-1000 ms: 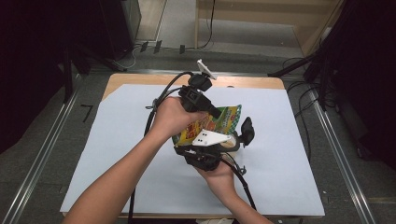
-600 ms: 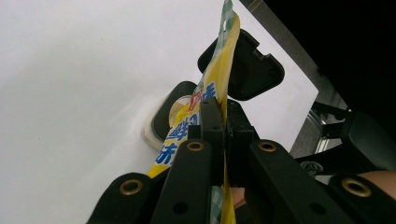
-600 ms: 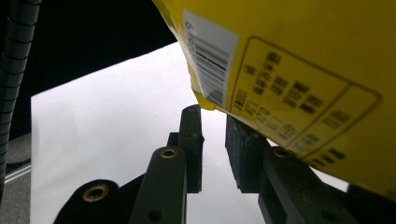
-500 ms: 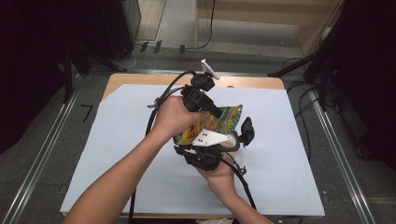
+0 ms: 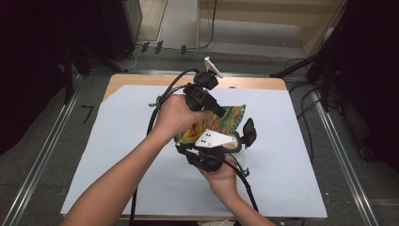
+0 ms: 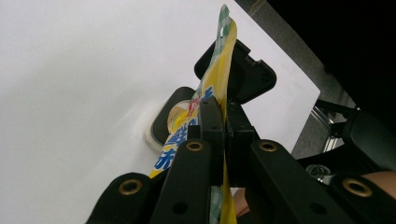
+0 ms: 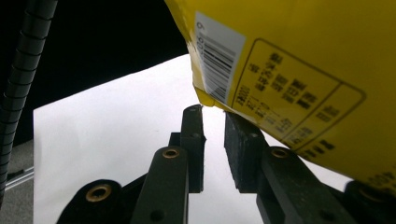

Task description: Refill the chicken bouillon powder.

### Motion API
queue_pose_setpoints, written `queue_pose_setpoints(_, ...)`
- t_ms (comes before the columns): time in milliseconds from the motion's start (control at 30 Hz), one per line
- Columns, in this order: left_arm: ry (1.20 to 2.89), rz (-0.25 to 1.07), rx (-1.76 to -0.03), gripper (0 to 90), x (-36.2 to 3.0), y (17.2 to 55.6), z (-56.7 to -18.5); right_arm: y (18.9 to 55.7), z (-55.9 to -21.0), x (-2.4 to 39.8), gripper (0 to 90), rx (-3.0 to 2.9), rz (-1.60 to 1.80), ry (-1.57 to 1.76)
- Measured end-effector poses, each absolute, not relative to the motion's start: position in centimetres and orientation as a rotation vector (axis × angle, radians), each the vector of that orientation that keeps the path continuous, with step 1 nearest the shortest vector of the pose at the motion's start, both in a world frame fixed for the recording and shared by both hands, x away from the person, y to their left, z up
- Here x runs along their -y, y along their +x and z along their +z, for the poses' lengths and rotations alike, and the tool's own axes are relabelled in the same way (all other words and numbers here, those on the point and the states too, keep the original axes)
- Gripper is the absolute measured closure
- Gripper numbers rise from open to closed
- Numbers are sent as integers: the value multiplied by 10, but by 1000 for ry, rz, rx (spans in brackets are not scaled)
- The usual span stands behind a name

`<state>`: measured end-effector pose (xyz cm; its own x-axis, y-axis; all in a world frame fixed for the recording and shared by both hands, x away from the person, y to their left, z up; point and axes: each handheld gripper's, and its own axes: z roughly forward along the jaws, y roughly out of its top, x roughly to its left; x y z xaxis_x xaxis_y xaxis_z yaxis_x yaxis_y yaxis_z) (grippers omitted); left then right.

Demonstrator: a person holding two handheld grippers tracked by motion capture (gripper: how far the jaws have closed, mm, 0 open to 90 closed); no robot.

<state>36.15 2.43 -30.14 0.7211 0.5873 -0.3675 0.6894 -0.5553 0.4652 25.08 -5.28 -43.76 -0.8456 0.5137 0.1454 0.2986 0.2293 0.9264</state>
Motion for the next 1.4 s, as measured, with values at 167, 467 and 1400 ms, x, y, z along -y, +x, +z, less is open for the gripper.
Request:
queue_pose_setpoints(167, 2331, -245, -967, 897, -24, 362, -301, 250, -437, 53, 786, -2300, 1674, 772)
queue_pose_setpoints(467, 2329, -268, -976, 898, -25, 361, -301, 249, -439, 53, 789, -2295, 1678, 769)
queue_pose_setpoints(1400, 2358, -326, -1000, 892, -18, 370, -301, 247, -435, 55, 797, -2280, 1730, 791)
